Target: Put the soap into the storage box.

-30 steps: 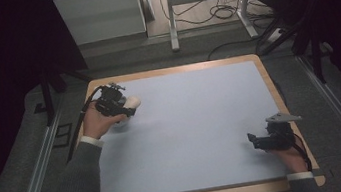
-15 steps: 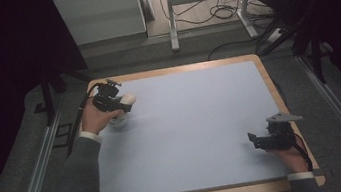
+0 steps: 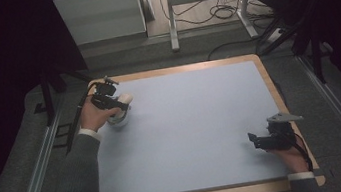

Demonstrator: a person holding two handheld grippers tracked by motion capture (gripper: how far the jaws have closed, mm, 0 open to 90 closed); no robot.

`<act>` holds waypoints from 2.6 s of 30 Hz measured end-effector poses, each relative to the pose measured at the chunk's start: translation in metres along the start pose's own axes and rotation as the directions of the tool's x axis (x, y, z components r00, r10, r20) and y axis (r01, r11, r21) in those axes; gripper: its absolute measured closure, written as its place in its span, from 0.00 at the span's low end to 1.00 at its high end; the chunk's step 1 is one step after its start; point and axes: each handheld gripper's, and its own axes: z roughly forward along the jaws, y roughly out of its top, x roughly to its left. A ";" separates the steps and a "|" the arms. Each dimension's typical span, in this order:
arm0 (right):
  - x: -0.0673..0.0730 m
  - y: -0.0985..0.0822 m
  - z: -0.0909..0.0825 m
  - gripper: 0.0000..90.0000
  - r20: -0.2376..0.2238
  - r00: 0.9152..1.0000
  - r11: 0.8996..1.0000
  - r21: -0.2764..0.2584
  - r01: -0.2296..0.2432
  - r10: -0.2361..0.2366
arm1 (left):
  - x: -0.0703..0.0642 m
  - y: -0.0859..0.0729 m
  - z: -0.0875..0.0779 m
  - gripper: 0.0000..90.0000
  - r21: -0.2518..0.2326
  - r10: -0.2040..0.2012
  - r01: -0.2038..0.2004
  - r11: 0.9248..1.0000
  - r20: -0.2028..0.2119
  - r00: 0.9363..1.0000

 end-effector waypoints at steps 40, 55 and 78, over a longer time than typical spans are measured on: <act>-0.001 -0.001 0.001 0.11 -0.002 1.000 1.000 0.007 0.003 -0.003 | 0.023 -0.014 0.022 0.38 -0.020 -0.091 0.091 0.996 0.005 0.996; -0.001 -0.001 0.000 0.11 0.001 1.000 1.000 0.005 0.002 -0.002 | -0.009 -0.048 -0.001 0.29 -0.132 0.039 -0.029 0.991 0.070 0.997; 0.000 0.000 -0.002 0.11 0.001 1.000 1.000 0.000 0.008 -0.008 | -0.070 -0.119 0.028 0.26 -0.175 0.096 -0.068 0.982 0.152 0.984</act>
